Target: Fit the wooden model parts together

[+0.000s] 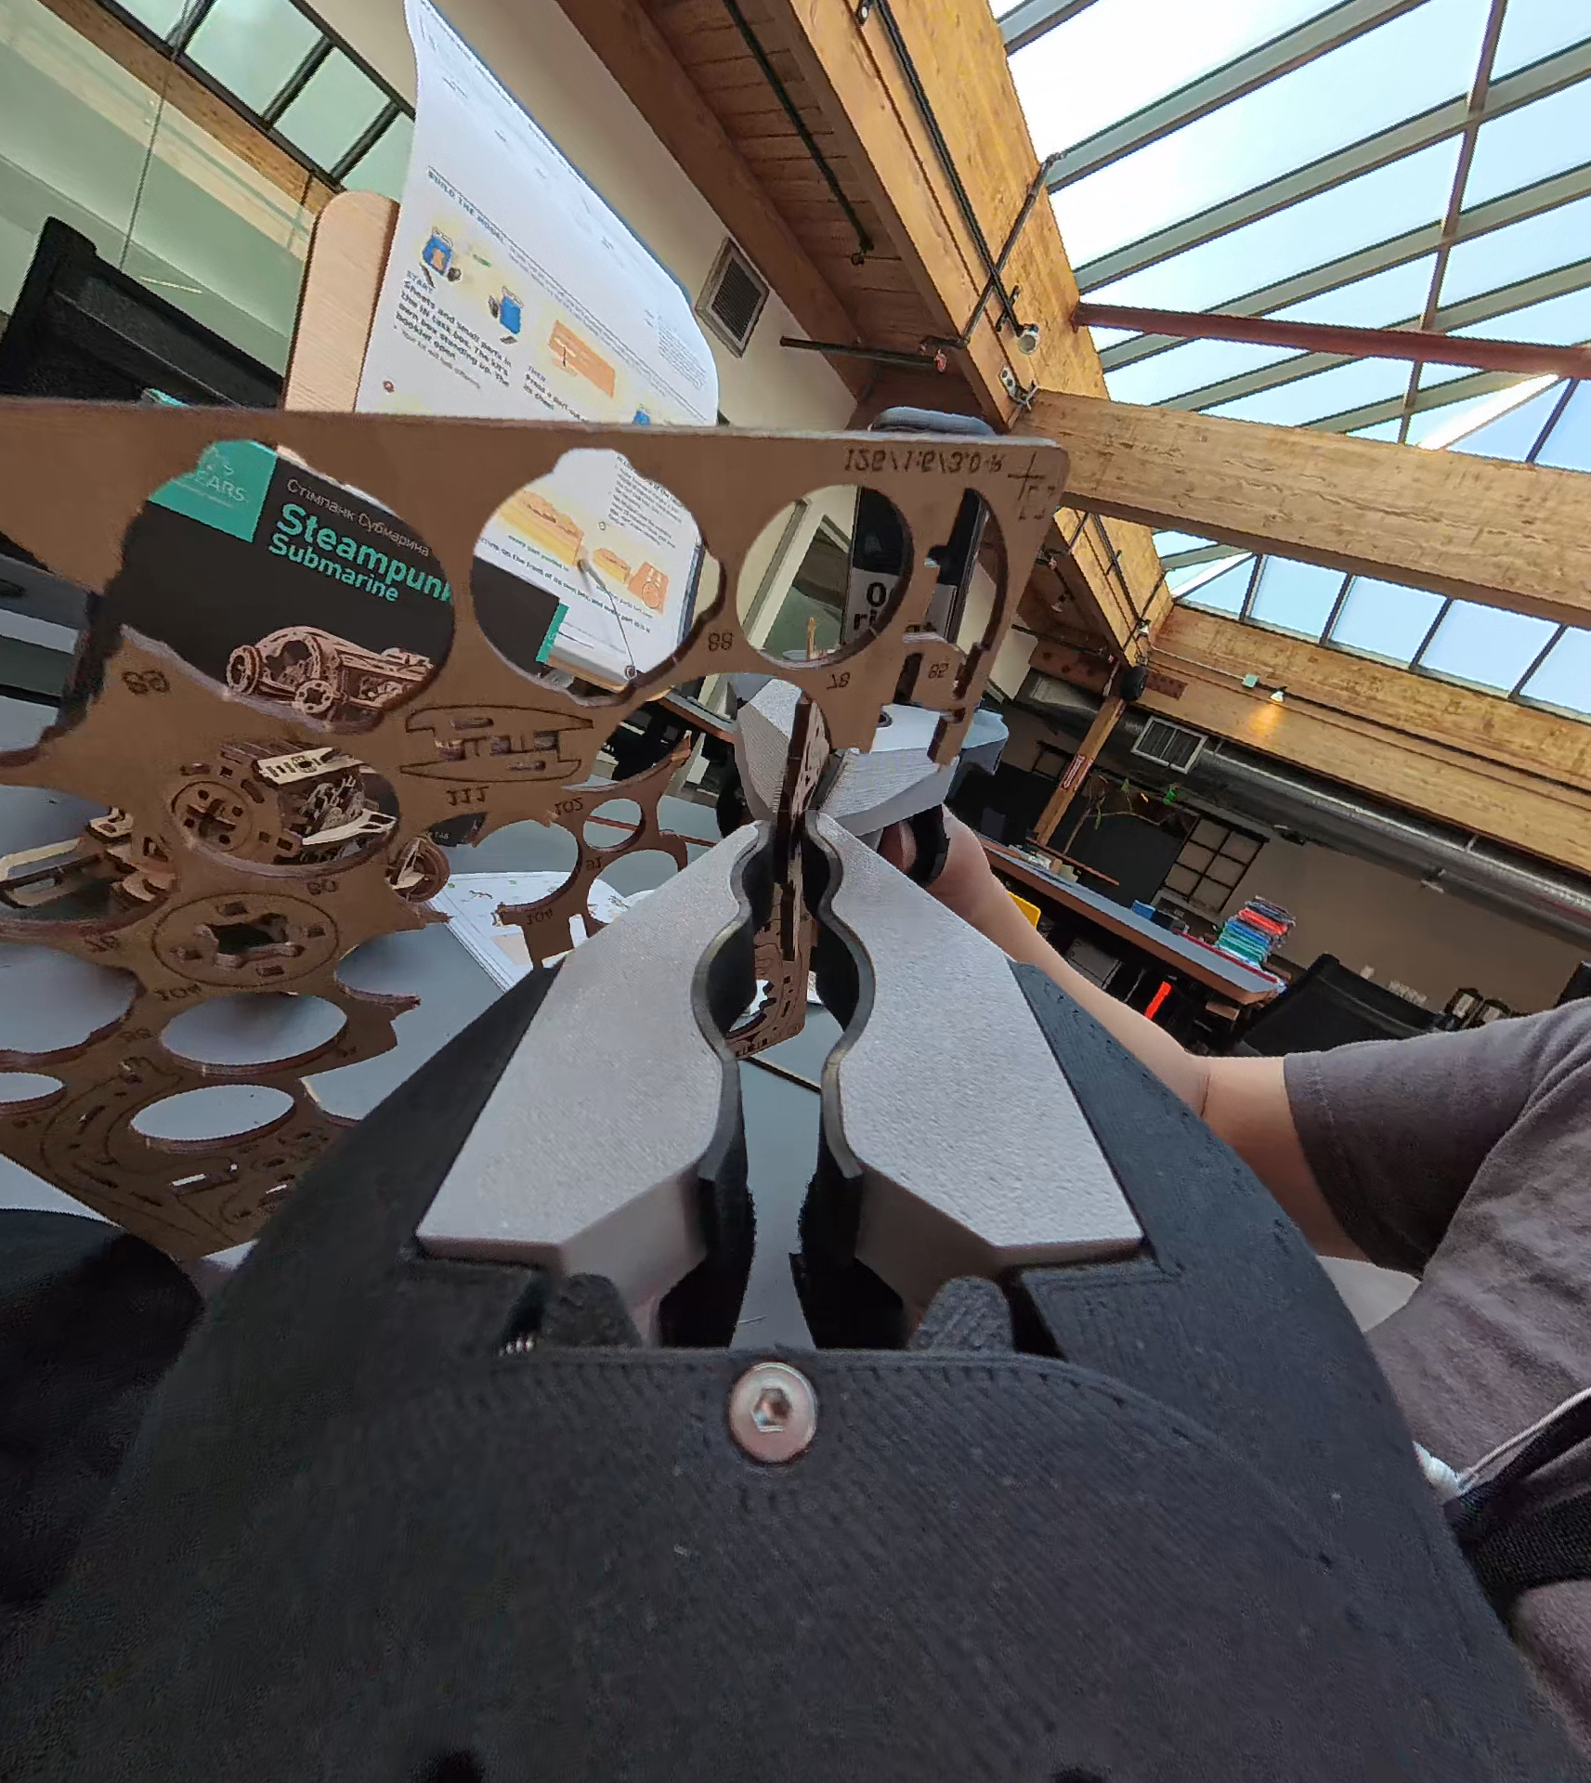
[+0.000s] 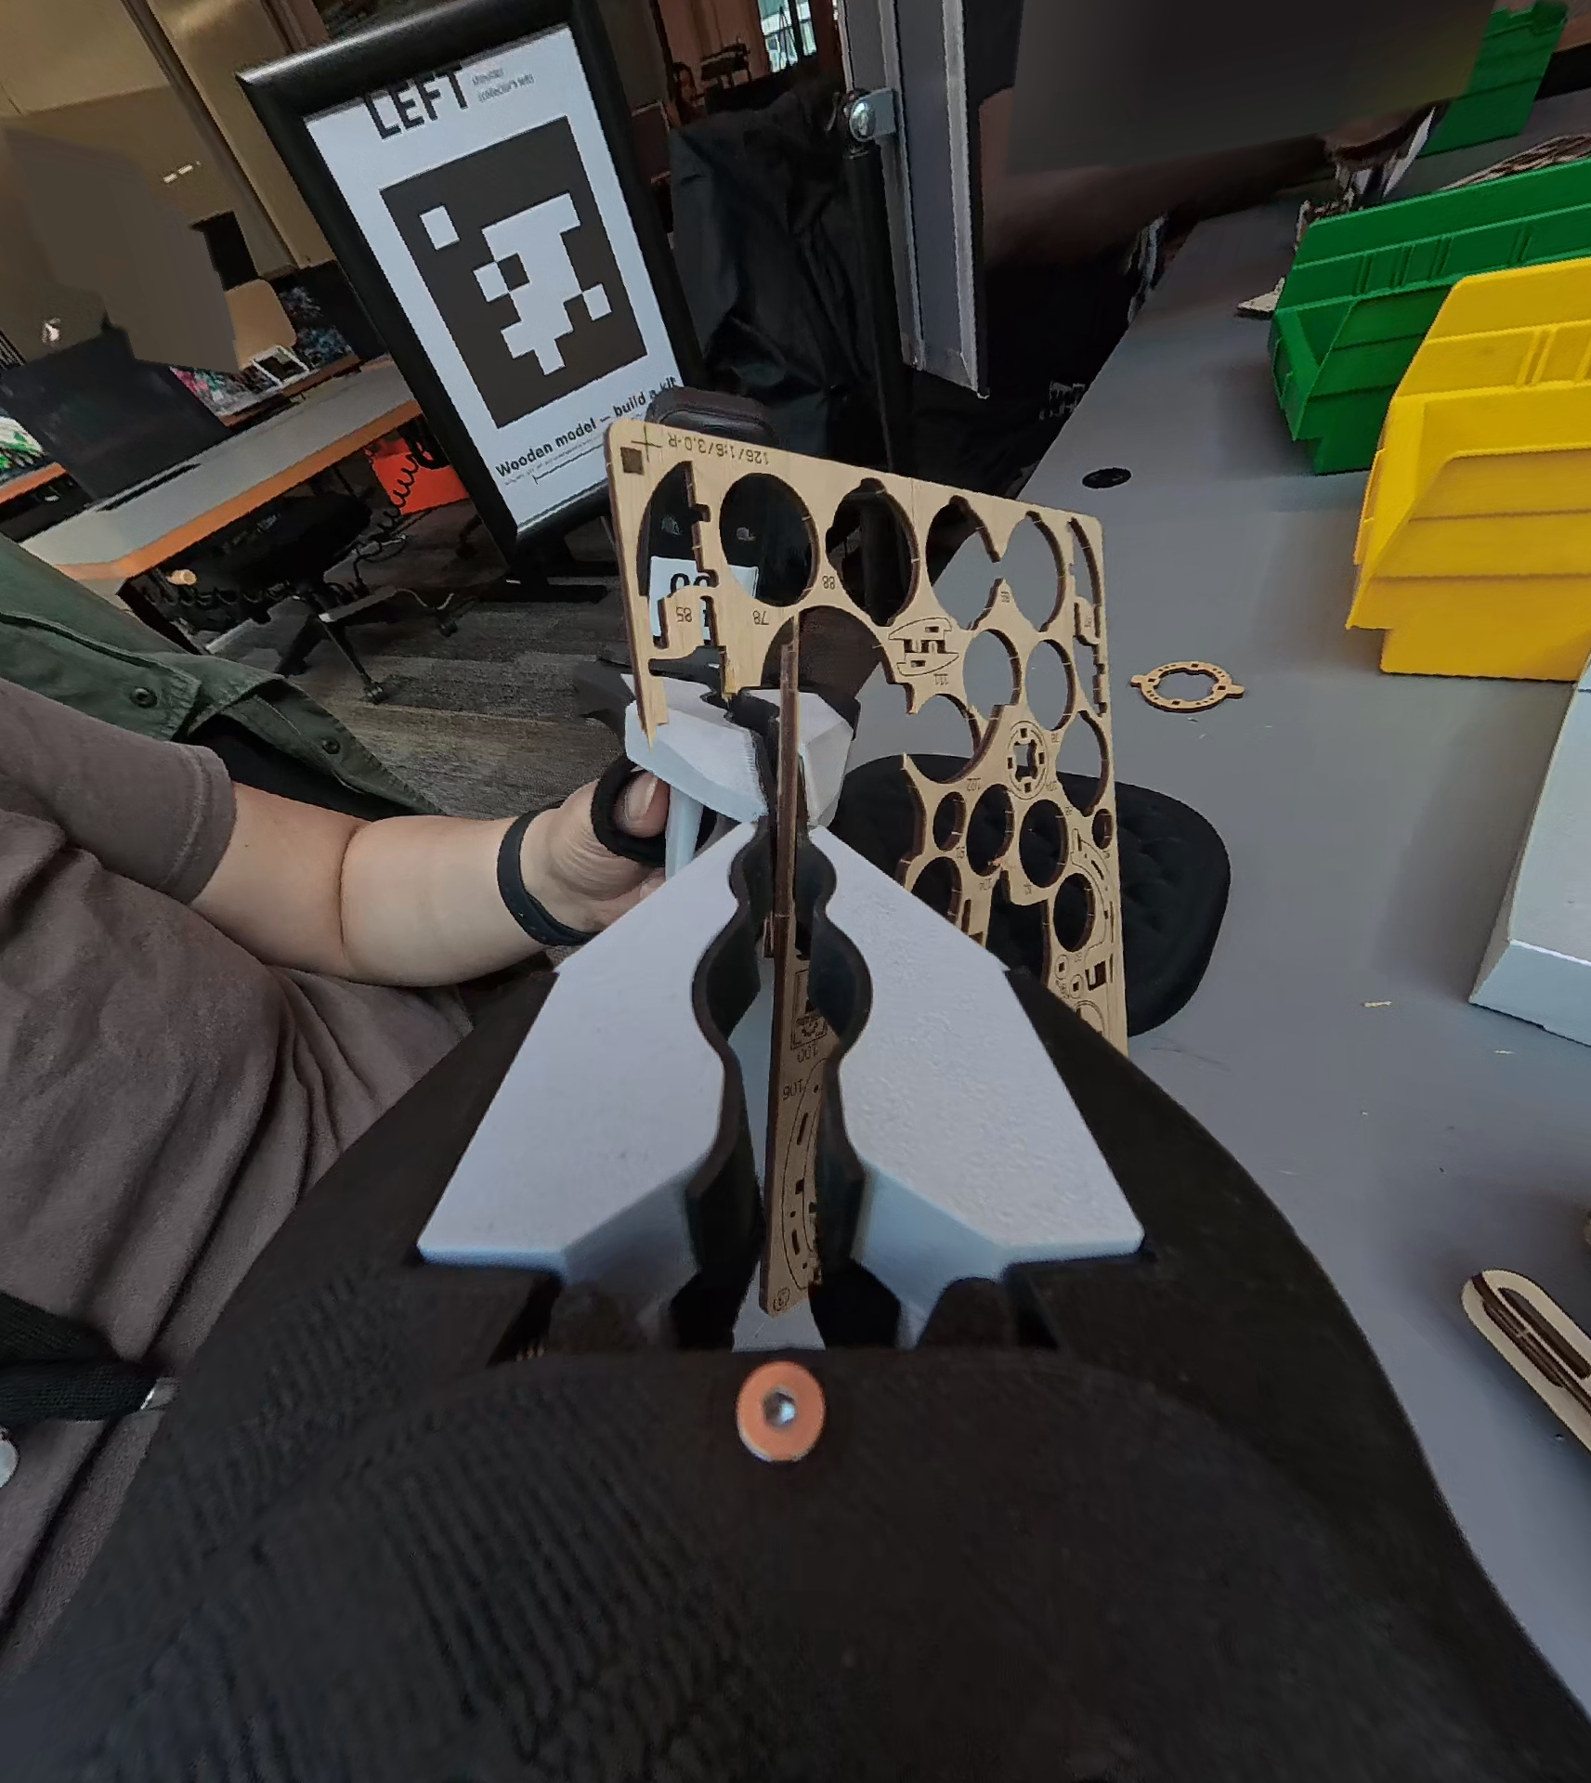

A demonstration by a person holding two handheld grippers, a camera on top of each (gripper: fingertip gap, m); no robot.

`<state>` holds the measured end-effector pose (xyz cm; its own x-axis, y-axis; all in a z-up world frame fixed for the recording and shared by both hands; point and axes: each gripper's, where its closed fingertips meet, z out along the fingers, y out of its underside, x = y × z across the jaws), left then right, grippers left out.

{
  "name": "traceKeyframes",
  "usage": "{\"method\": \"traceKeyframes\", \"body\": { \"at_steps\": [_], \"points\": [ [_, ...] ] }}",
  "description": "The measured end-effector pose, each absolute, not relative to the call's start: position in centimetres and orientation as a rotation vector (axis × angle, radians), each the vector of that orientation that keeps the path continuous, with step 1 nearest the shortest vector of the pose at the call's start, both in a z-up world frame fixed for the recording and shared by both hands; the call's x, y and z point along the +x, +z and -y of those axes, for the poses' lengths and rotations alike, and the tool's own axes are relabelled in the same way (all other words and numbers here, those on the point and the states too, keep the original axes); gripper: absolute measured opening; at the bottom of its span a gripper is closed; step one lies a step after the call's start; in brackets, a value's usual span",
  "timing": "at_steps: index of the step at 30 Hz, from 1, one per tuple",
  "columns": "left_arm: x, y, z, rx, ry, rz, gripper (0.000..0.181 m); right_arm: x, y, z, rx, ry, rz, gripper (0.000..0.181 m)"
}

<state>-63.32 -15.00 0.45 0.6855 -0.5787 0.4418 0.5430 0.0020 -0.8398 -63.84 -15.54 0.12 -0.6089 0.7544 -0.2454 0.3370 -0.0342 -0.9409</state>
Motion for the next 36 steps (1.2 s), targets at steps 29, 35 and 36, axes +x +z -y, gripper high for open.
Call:
{"method": "traceKeyframes", "body": {
  "at_steps": [29, 35, 36],
  "points": [
    [-63.6, 0.1, 15.6, -1.310, -0.877, 0.044, 0.000, -64.3, 1.2, 15.0, -1.076, 1.506, 1.829, 0.001],
    [-63.6, 0.1, 16.0, -1.327, -0.813, 0.026, 0.000, -64.6, 1.8, 15.3, -1.168, 1.646, 1.757, 0.001],
    [-63.6, 0.0, 16.0, -1.329, -0.802, 0.028, 0.000, -64.6, 1.7, 15.3, -1.178, 1.648, 1.755, 0.001]
  ]
}}
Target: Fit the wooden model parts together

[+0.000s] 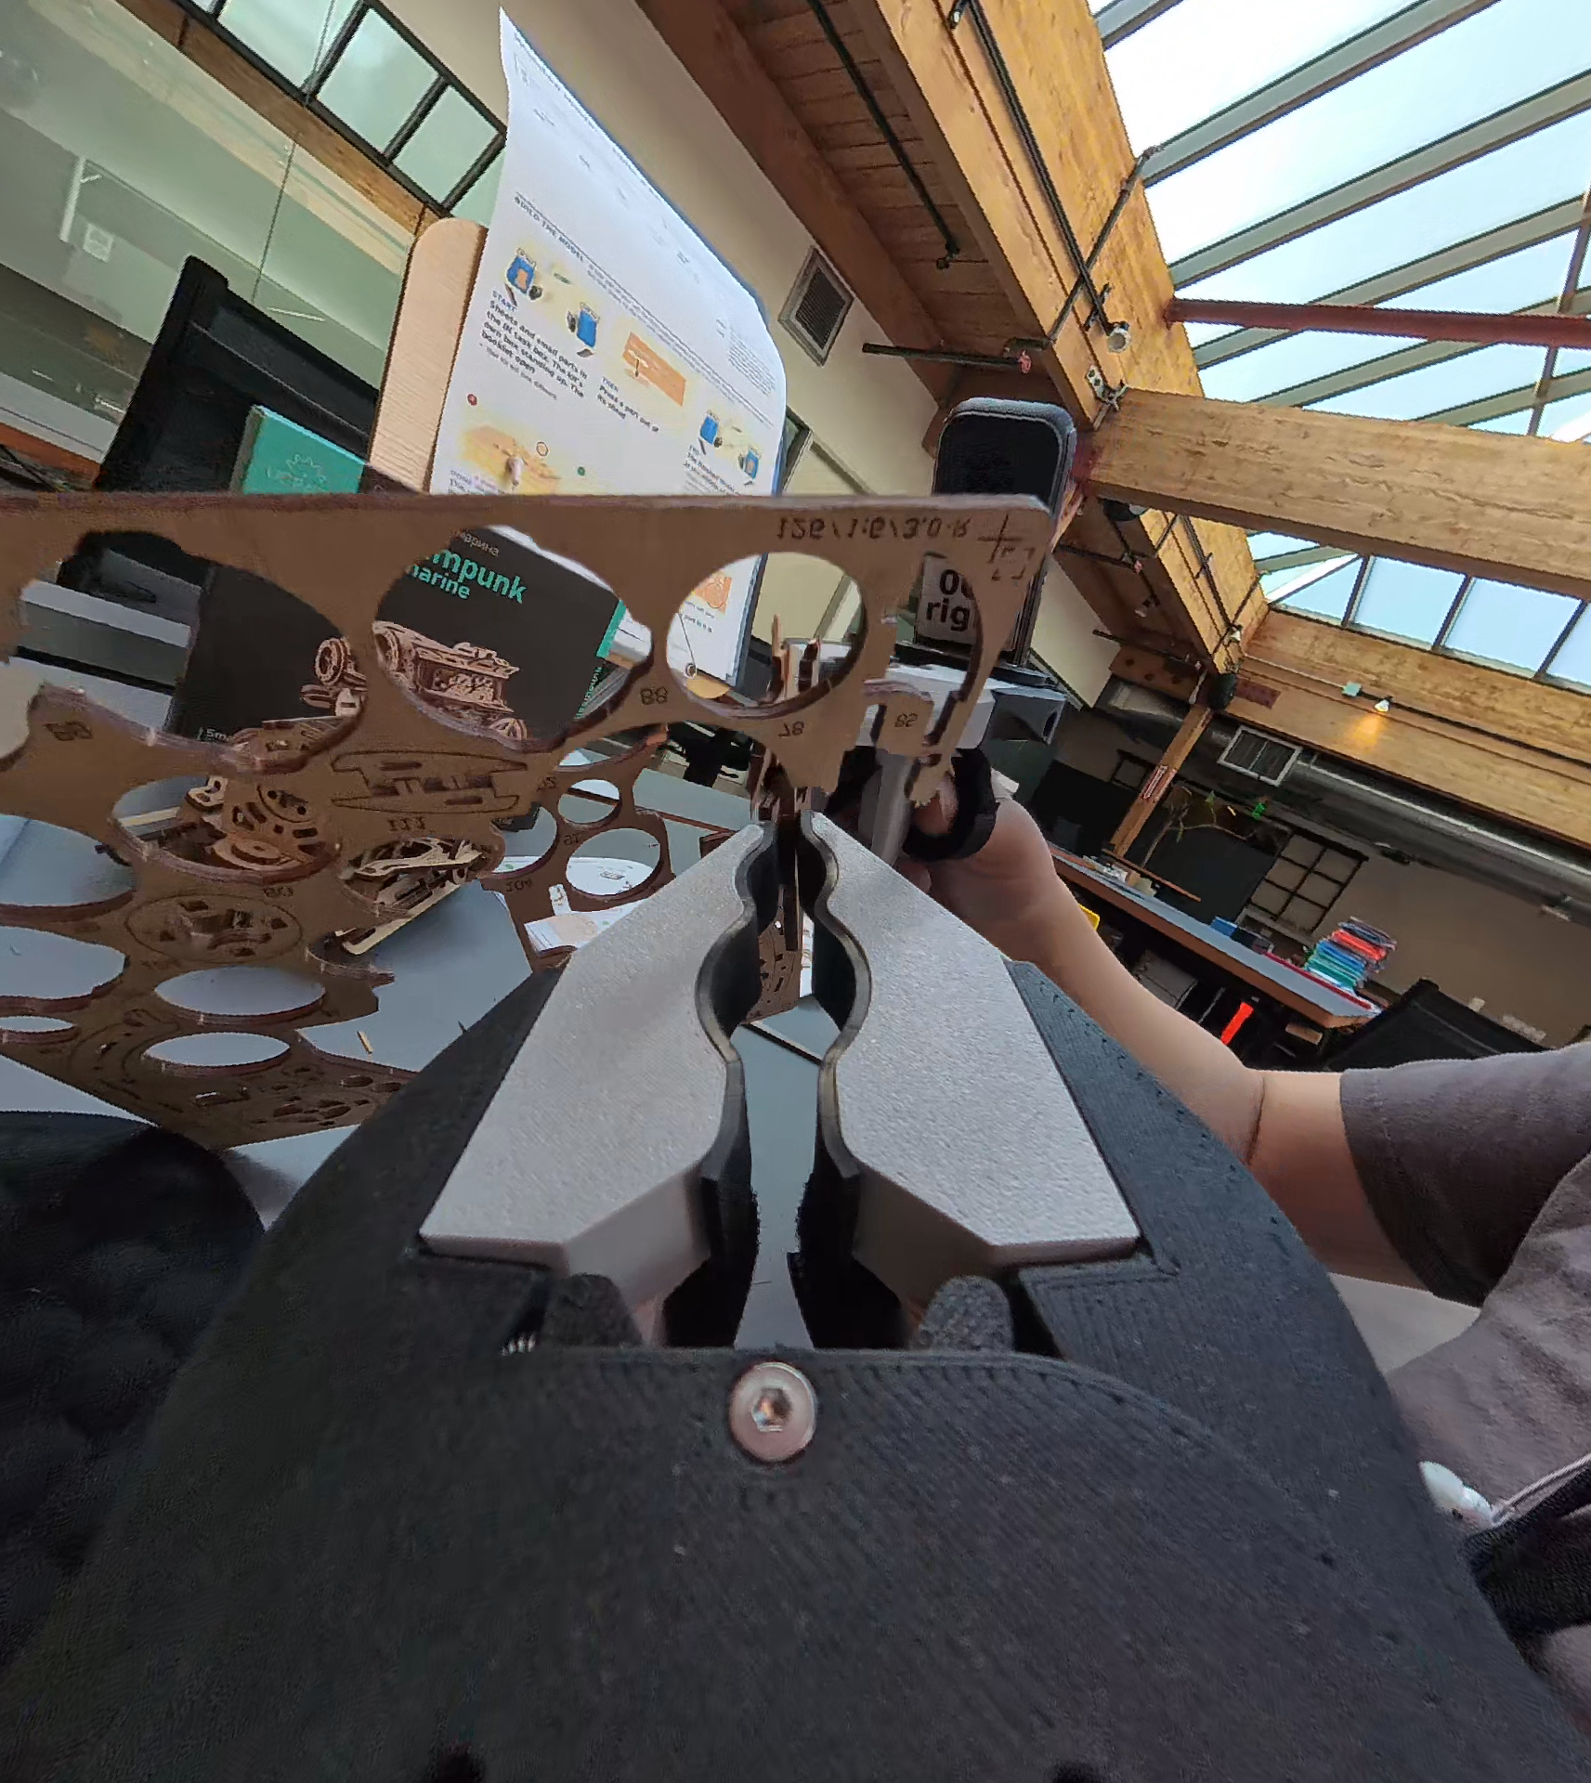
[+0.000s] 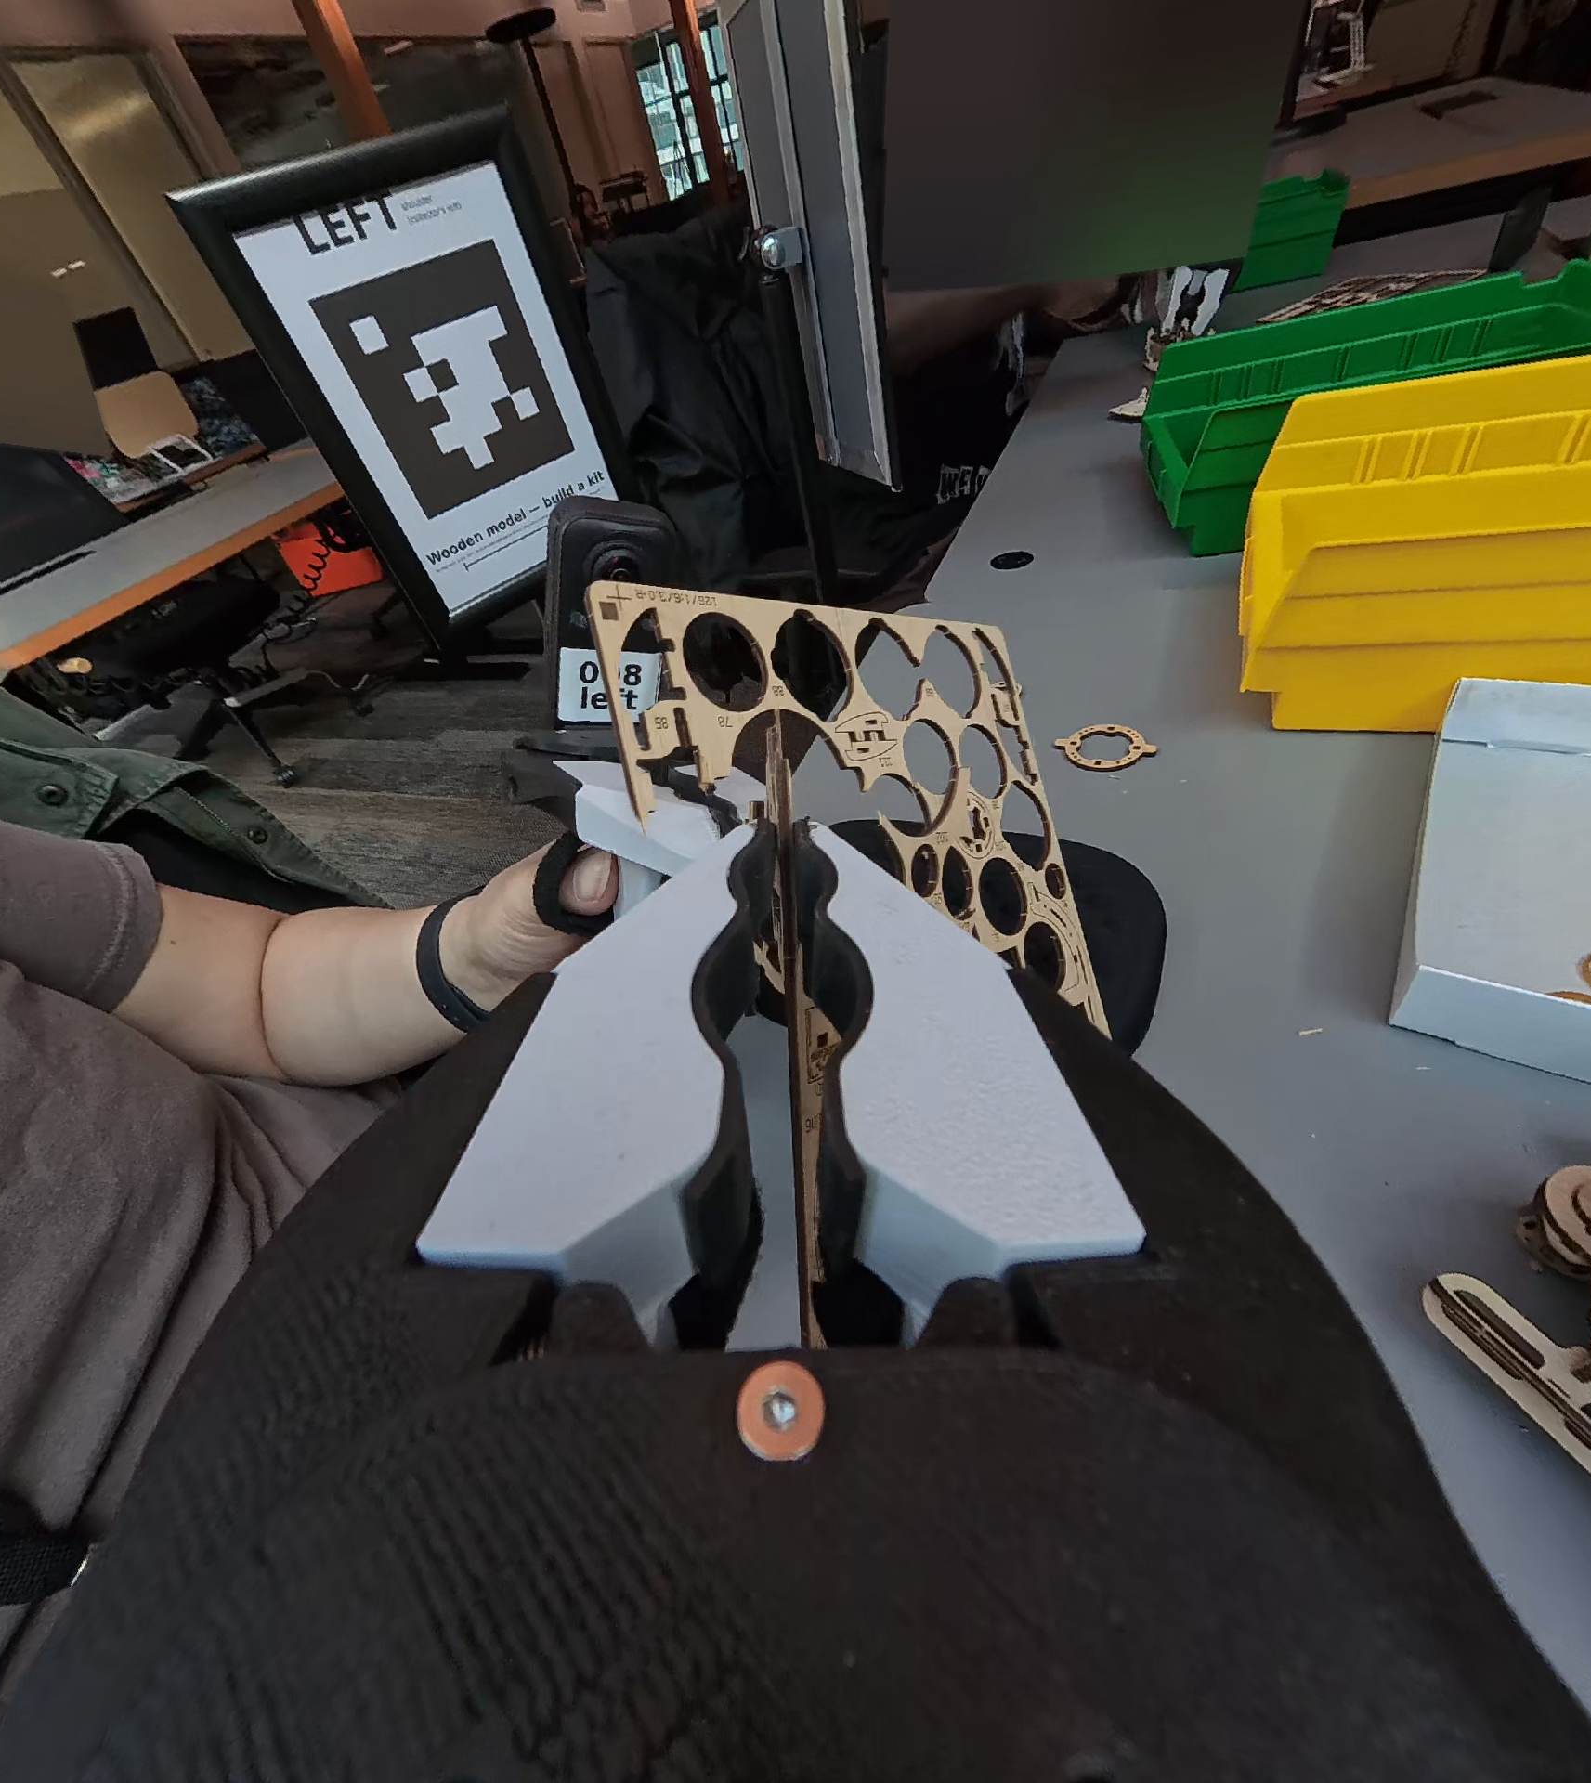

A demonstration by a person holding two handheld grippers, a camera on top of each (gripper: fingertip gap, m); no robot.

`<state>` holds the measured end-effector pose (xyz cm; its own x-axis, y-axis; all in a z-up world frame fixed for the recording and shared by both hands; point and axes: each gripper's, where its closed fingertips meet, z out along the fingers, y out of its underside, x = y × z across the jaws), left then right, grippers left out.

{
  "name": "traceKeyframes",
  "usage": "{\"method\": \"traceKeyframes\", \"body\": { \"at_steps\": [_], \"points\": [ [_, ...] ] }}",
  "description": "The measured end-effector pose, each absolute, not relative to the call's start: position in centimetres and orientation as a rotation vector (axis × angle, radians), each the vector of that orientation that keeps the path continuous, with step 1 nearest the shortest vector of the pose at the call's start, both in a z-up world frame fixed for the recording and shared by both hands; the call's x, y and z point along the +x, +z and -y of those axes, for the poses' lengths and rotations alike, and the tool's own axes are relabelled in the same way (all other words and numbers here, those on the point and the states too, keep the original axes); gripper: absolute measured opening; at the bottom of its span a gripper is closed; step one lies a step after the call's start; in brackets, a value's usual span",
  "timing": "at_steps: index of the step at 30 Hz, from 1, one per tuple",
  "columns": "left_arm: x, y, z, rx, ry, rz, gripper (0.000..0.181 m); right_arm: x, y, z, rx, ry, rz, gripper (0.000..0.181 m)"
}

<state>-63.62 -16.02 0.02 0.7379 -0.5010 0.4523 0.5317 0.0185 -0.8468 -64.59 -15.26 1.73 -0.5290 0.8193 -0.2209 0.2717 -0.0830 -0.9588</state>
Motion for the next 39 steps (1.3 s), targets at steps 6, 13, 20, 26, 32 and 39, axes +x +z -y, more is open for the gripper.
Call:
{"method": "traceKeyframes", "body": {
  "at_steps": [6, 13, 20, 26, 32, 39],
  "points": [
    [-64.0, -0.3, 15.8, -1.344, -0.690, 0.085, 0.000, -65.1, 1.2, 14.9, -1.149, 1.440, 1.754, 0.002],
    [-64.4, -0.2, 16.1, -1.290, -0.870, 0.200, 0.001, -65.2, 1.4, 15.3, -1.050, 1.272, 1.755, 0.003],
    [-64.2, -0.5, 15.8, -1.252, -0.948, 0.183, 0.010, -65.1, 1.2, 15.6, -1.150, 1.537, 1.753, 0.001],
    [-64.2, -0.9, 15.5, -1.247, -0.972, 0.180, 0.004, -64.7, 0.7, 15.4, -1.152, 1.647, 1.797, 0.002],
    [-64.0, -0.9, 15.4, -1.259, -0.994, 0.169, 0.004, -64.3, -0.1, 15.4, -1.117, 1.643, 1.863, 0.001],
    [-63.4, -0.9, 15.6, -1.253, -1.149, 0.162, 0.003, -63.9, -0.1, 15.5, -1.016, 1.581, 1.915, 0.000]
  ]
}}
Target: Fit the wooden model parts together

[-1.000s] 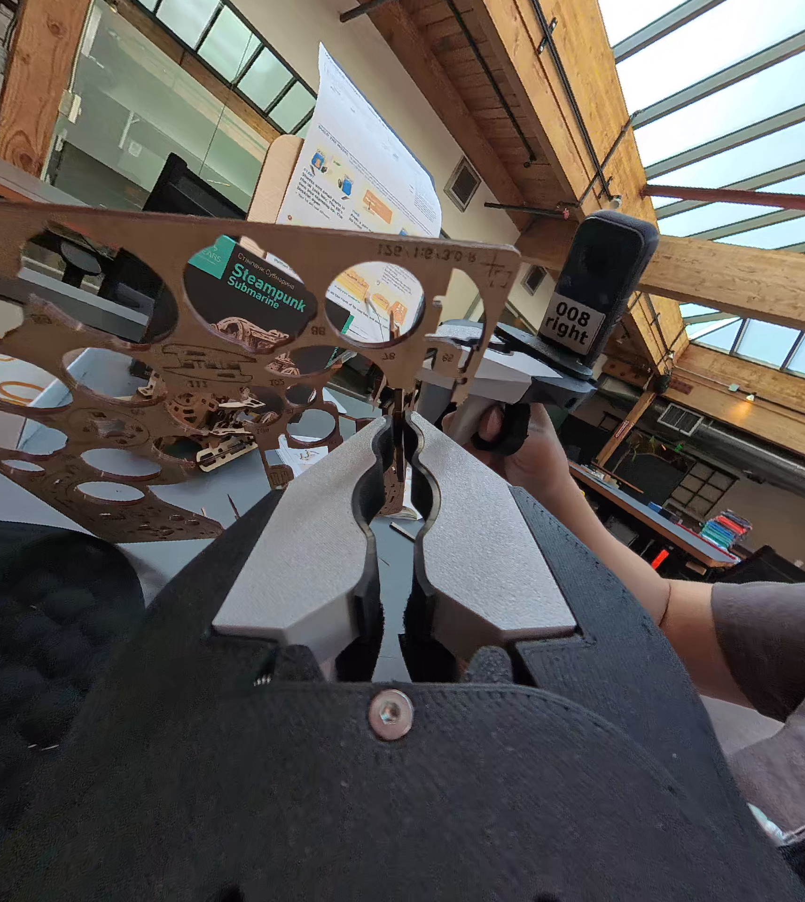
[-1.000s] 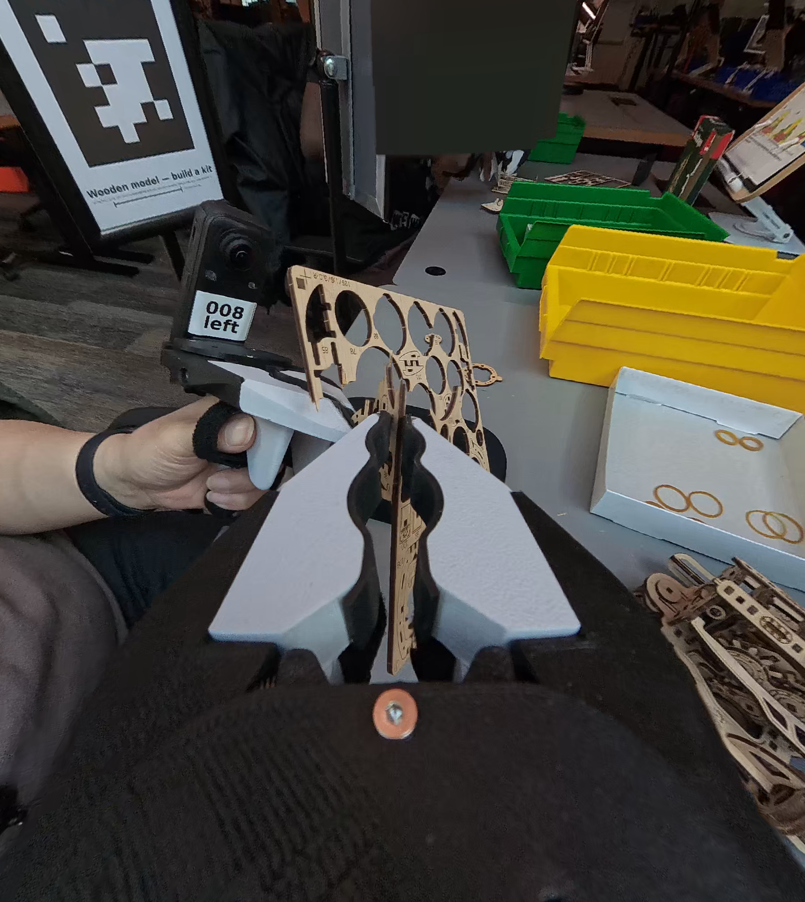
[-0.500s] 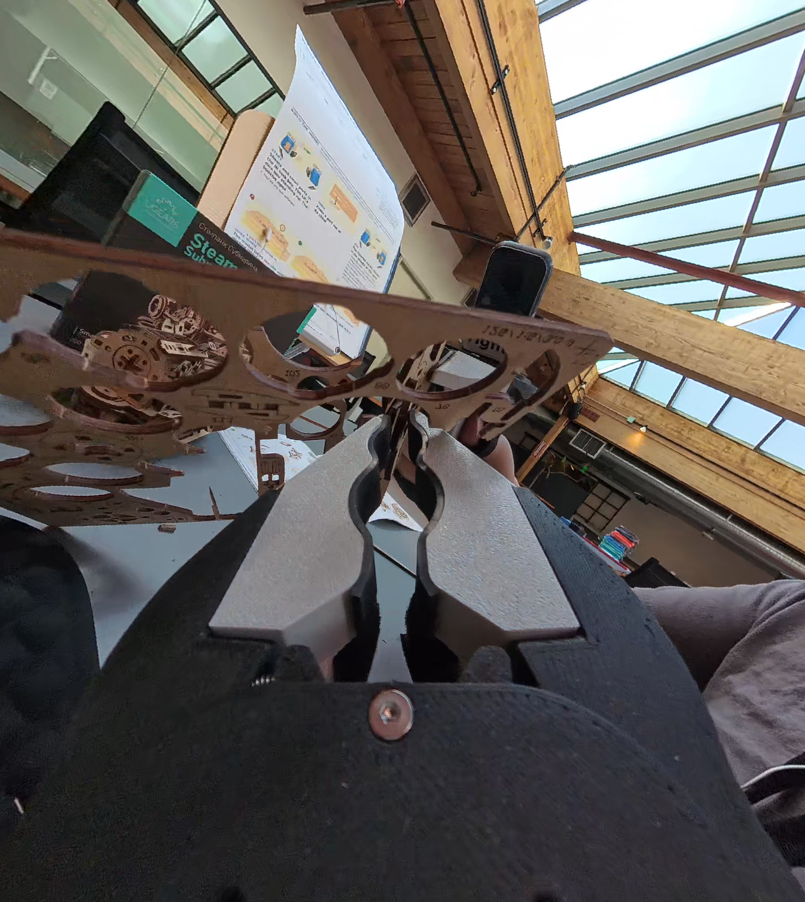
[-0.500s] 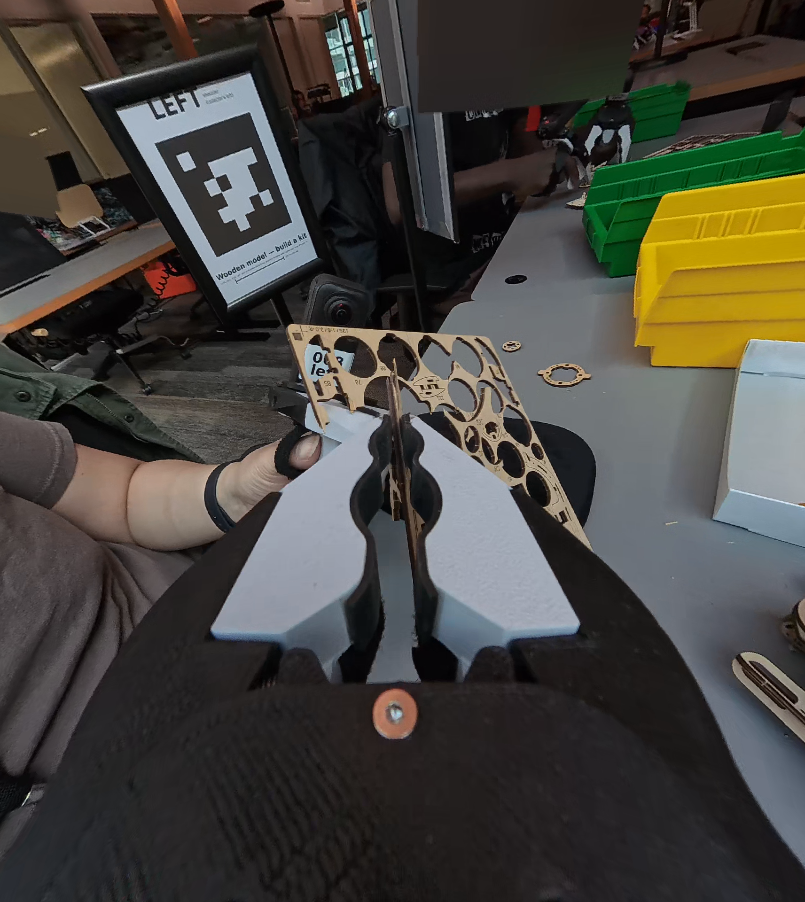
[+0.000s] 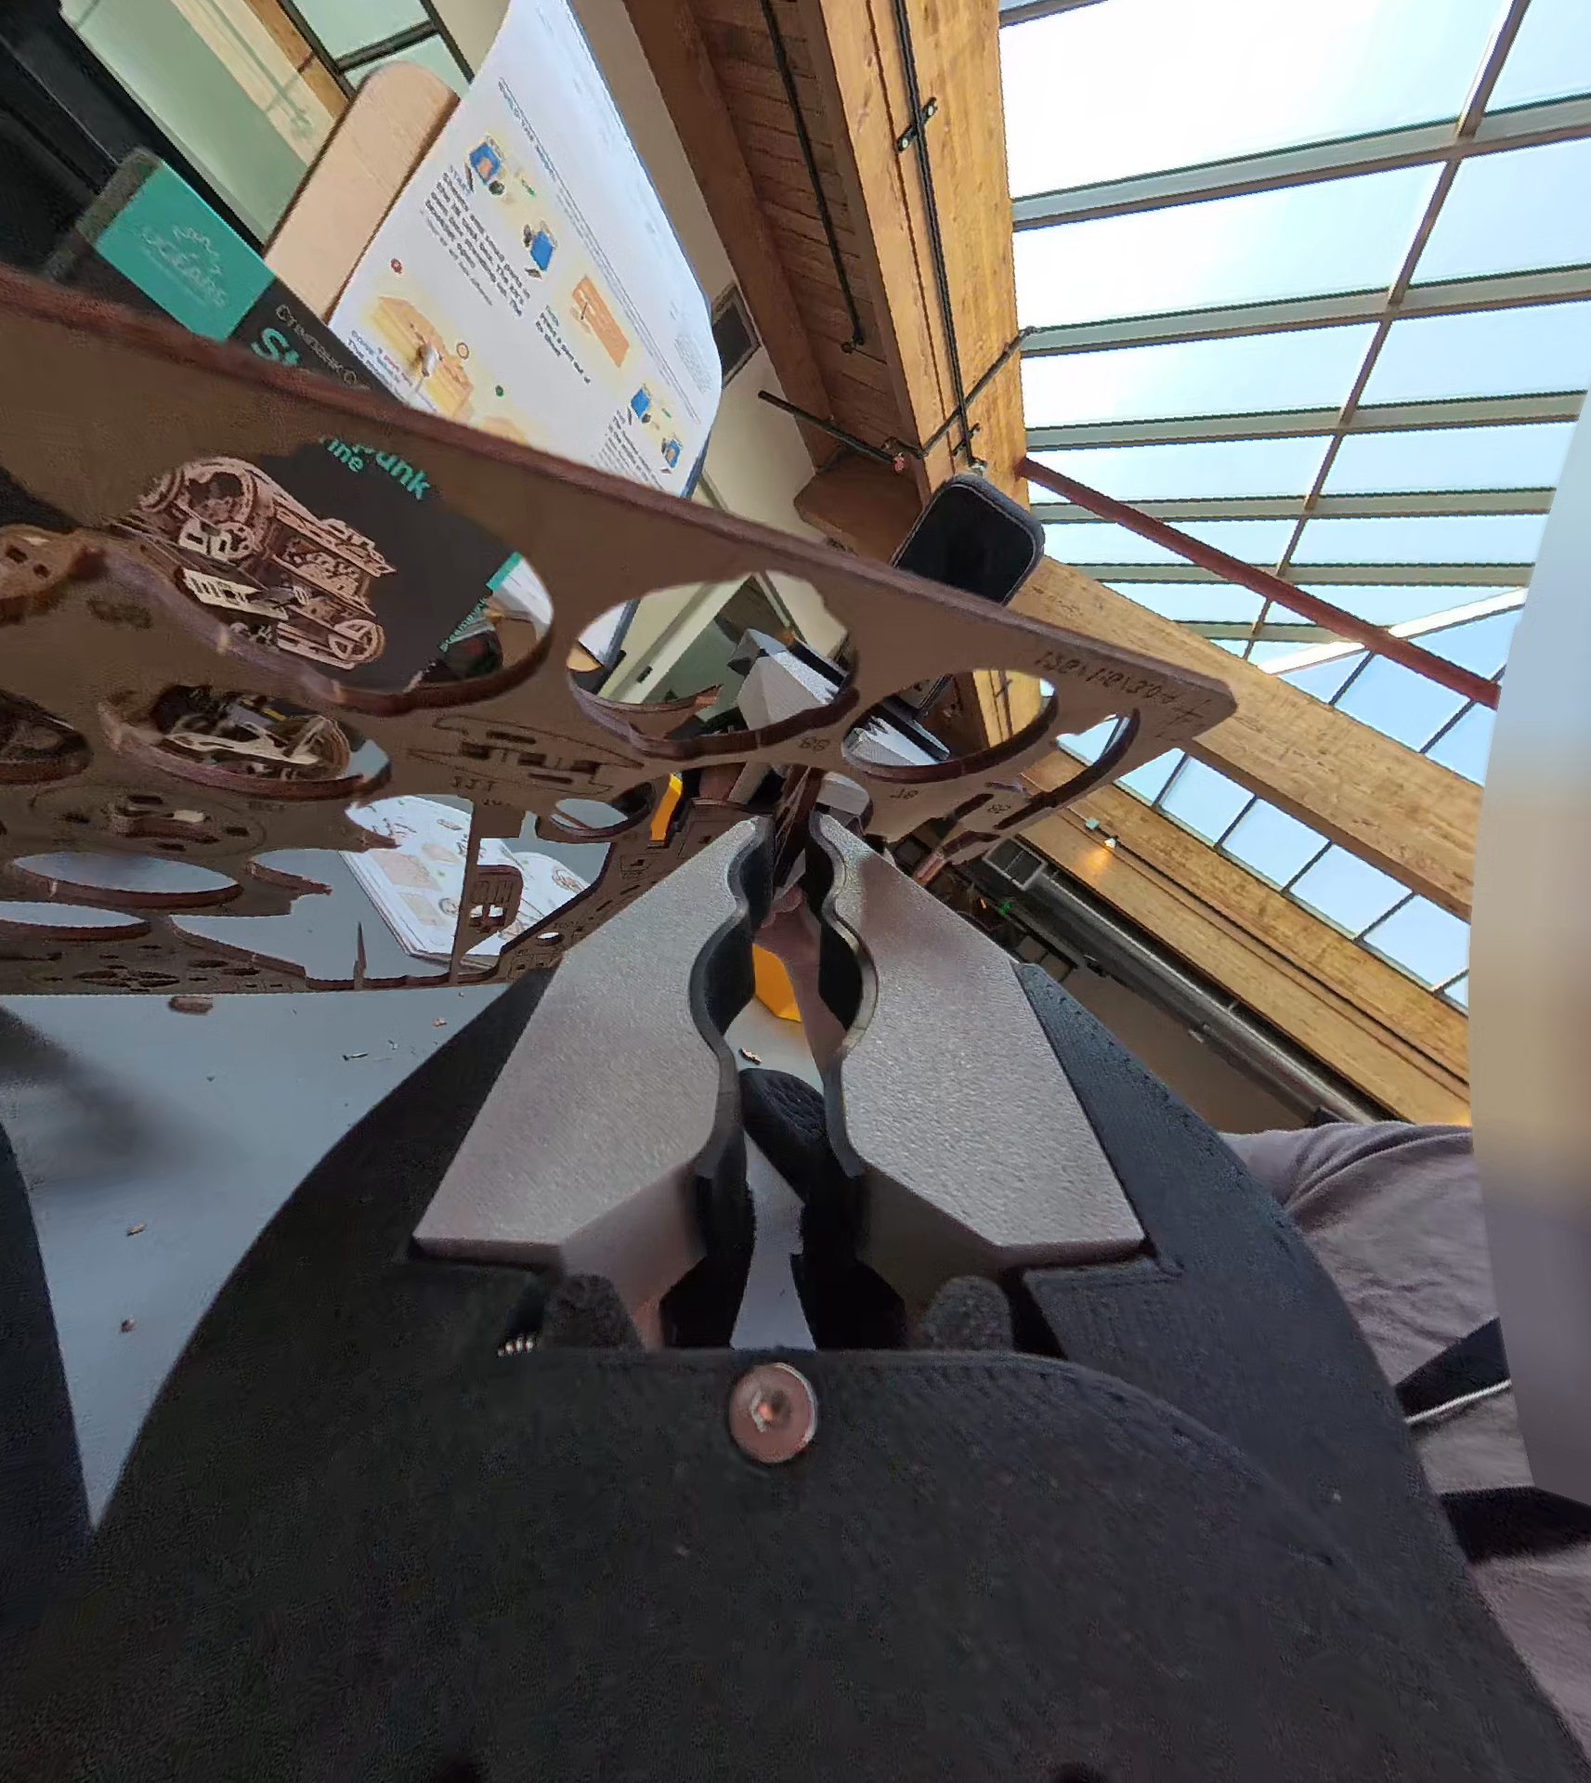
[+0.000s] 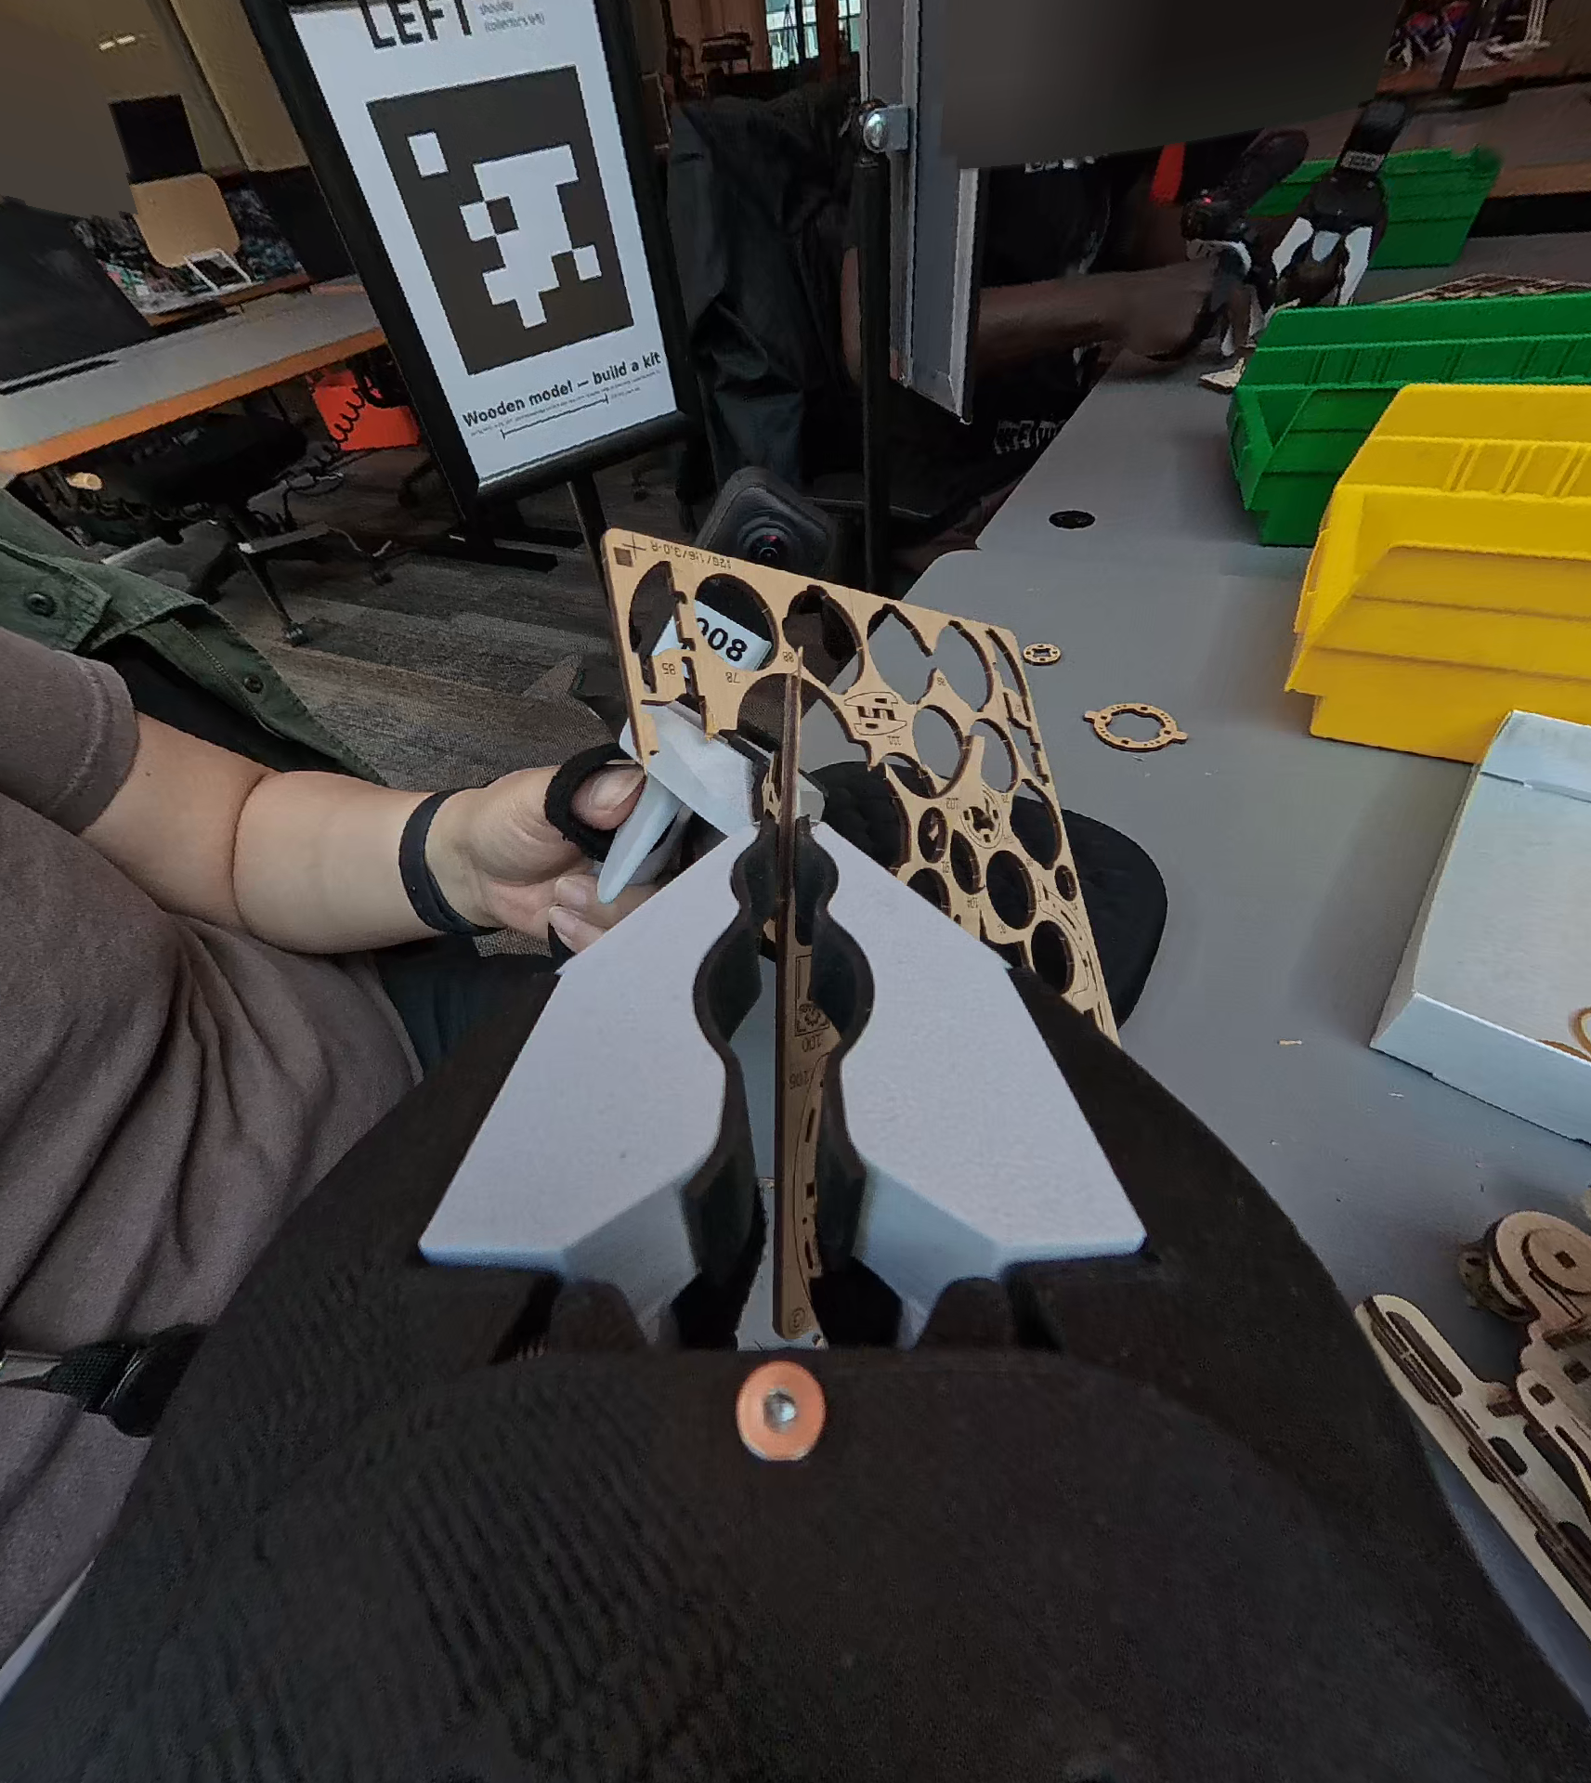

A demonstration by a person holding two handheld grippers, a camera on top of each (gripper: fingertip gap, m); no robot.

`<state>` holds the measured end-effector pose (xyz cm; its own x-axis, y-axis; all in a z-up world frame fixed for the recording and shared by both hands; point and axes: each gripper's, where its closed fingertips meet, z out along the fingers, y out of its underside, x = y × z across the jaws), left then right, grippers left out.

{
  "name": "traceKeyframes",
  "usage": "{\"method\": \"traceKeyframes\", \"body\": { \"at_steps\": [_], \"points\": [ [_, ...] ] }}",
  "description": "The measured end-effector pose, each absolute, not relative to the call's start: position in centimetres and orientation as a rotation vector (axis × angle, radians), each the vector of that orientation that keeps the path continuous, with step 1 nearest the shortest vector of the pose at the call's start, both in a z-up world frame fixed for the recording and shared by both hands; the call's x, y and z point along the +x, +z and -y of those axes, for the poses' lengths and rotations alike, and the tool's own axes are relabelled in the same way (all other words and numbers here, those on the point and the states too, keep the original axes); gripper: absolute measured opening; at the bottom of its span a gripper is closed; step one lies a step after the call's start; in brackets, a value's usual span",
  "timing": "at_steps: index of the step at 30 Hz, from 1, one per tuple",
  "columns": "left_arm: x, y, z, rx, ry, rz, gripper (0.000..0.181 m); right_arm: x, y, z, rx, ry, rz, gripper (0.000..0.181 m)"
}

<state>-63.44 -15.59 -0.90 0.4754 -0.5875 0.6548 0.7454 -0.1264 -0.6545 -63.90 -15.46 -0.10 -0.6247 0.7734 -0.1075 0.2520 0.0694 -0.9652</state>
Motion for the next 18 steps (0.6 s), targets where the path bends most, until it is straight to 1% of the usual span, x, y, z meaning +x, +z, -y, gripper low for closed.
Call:
{"method": "traceKeyframes", "body": {
  "at_steps": [6, 12, 13, 15, 16, 17, 18],
  "points": [
    [-63.1, -0.8, 15.9, -1.229, -1.302, 0.148, 0.004, -63.6, 0.0, 15.7, -0.936, 1.578, 1.930, 0.001],
    [-64.0, -0.2, 15.7, -1.209, -1.106, 0.135, 0.004, -64.5, 0.7, 15.5, -1.220, 1.860, 1.776, 0.001],
    [-63.9, -0.4, 15.6, -1.228, -1.077, 0.133, 0.006, -64.5, 0.6, 15.4, -1.234, 1.875, 1.770, 0.001],
    [-64.1, -1.6, 14.8, -1.307, -1.010, 0.171, 0.024, -64.7, 0.5, 15.3, -1.264, 1.883, 1.759, 0.001],
    [-64.1, -2.0, 14.4, -1.329, -0.976, 0.185, 0.029, -64.7, 0.5, 15.3, -1.274, 1.885, 1.752, 0.001],
    [-63.9, -2.1, 14.3, -1.330, -0.958, 0.179, 0.026, -64.8, 0.5, 15.3, -1.284, 1.891, 1.743, 0.001],
    [-63.5, -2.0, 14.3, -1.327, -0.959, 0.160, 0.017, -64.9, 0.4, 15.3, -1.290, 1.895, 1.737, 0.001]
  ]
}}
